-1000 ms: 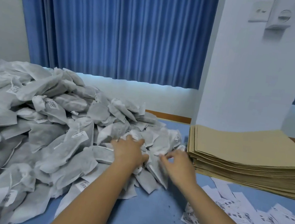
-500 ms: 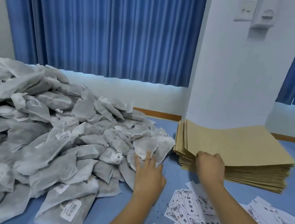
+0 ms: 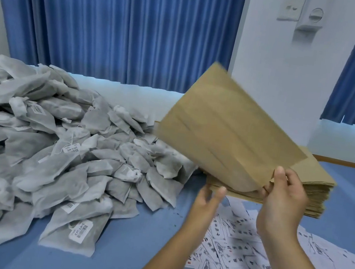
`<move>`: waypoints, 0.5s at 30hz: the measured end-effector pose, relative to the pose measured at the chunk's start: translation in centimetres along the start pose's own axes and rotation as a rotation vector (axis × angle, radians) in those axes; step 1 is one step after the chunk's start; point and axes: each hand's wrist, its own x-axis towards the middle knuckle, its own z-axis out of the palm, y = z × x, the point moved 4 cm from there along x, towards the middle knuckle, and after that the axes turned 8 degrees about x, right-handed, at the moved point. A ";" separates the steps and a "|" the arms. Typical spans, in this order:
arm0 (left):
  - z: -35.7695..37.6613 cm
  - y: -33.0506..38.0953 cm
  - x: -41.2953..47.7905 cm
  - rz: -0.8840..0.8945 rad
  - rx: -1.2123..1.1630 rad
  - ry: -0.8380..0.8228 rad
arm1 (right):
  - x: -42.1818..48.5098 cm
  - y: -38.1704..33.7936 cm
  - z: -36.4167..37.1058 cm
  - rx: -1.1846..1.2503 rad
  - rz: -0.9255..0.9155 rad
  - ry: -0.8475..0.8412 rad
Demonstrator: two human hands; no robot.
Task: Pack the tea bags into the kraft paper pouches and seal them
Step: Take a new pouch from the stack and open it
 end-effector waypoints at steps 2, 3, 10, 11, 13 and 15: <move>-1.2 -0.4 0.3 -0.045 -0.145 0.048 | -0.2 0.3 -0.5 0.225 0.230 0.053; -1.8 -0.3 0.3 -0.048 -0.169 0.072 | -0.3 0.6 -0.8 0.282 0.314 0.074; -6.3 0.9 0.8 0.082 -0.520 0.279 | 0.5 3.2 -3.9 0.428 0.553 0.242; -7.2 1.0 0.7 0.096 -0.535 0.329 | 0.7 3.6 -4.6 0.395 0.557 0.270; -9.0 1.3 0.7 0.070 -0.478 0.407 | 1.0 4.2 -5.8 0.337 0.551 0.320; -9.7 1.3 0.8 0.008 -0.364 0.400 | 1.4 4.5 -6.6 0.293 0.529 0.356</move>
